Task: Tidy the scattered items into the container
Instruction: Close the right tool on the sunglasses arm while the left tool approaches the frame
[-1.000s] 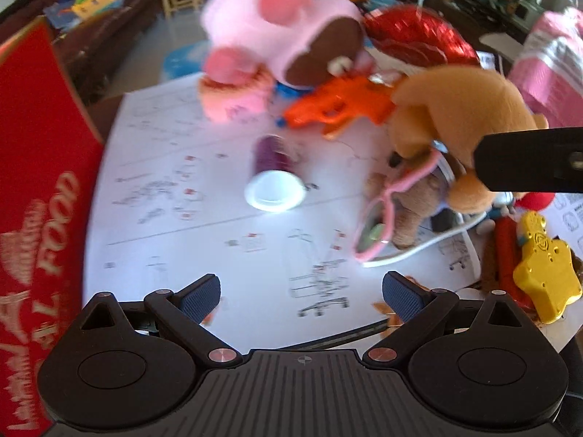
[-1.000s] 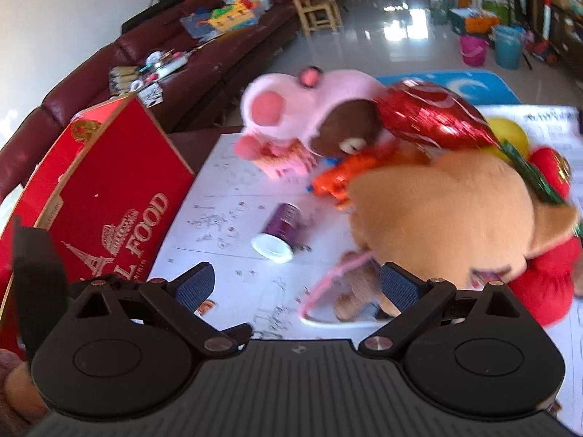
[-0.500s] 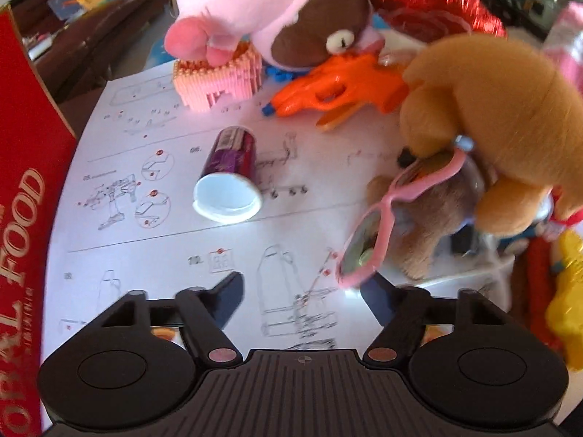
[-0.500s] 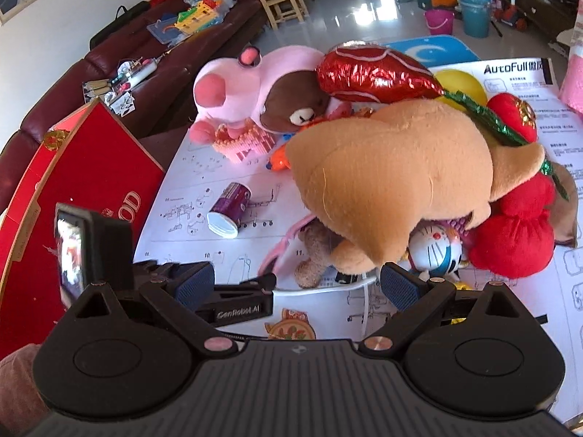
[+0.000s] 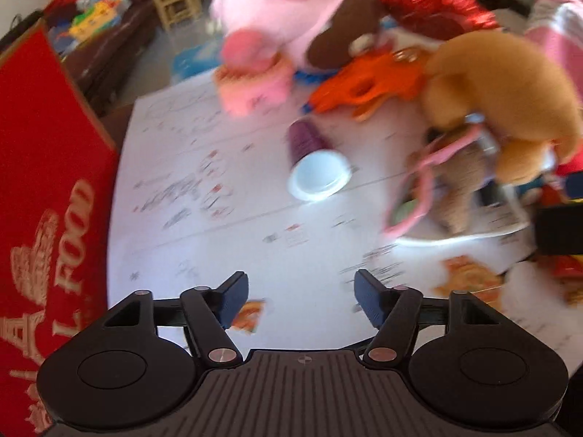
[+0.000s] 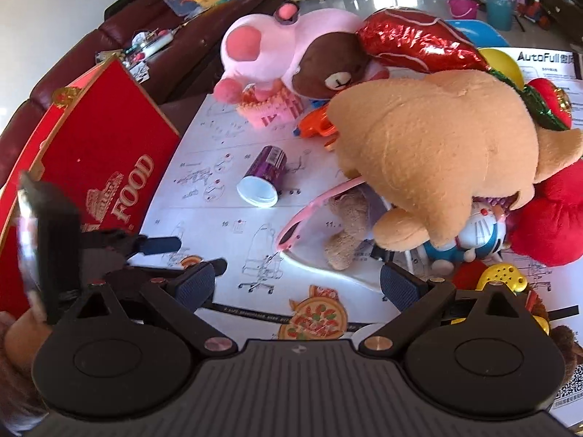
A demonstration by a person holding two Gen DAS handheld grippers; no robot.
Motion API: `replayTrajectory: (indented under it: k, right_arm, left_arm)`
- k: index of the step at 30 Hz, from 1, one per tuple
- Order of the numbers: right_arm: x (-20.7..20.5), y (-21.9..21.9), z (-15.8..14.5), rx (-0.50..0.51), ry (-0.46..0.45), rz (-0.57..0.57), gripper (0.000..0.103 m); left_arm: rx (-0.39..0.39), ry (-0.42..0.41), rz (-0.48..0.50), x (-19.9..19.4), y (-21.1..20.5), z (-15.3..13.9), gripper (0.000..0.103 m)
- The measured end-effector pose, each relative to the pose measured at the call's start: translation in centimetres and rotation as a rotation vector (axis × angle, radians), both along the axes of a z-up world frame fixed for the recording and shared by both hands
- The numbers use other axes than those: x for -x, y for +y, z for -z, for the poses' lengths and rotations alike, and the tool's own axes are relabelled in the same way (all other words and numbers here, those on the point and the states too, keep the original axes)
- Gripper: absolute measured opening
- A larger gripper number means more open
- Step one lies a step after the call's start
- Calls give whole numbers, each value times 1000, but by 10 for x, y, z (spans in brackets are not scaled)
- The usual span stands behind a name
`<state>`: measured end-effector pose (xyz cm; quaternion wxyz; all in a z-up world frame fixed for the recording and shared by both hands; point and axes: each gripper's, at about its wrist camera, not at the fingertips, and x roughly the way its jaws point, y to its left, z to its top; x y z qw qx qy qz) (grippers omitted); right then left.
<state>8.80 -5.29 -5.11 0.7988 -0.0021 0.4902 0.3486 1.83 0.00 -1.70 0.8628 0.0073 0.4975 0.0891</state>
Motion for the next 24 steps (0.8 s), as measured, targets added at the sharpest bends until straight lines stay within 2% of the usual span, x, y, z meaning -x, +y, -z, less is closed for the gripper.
replayTrajectory:
  k: [4,9,10,11,12,14,16,18,19,22,24]
  right_arm:
    - [-5,-9,1,4,-1,54,96]
    - [-8,-19,1,-4,3,78,96]
    - [-8,-20,2,-5,6,79,95]
    - [-9,-20,3,-8,8,78,95]
    - [-9,-19,4,-10,11,74,94]
    - [-8,-16,6,-4,12,63,93]
    - [-7,-12,7,2,12,47,91]
    - [-6,-7,7,2,9,25,91]
    - [-5,-4,7,-1,6,14,91]
    - [-3,8,10,-1,5,-27,91]
    - [0,18,13,9,-5,-62,89]
  left_arm:
    - [5,-36,20,-15,-22,4,84]
    - [47,-36,-17,-38,-30,21,82]
    - [45,-37,-26,-40,-29,25,75]
    - [37,-34,-30,-41,-29,28,59]
    - [39,-36,-26,-42,-26,30,57]
    - [50,-29,-3,-40,-22,27,39]
    - [-2,-6,34,-37,-20,24,33]
    - [-67,24,47,-28,-12,24,32]
    - [-75,41,48,-24,-5,23,31]
    - [-36,82,77,-6,15,20,29]
    - [-56,96,69,6,24,19,29]
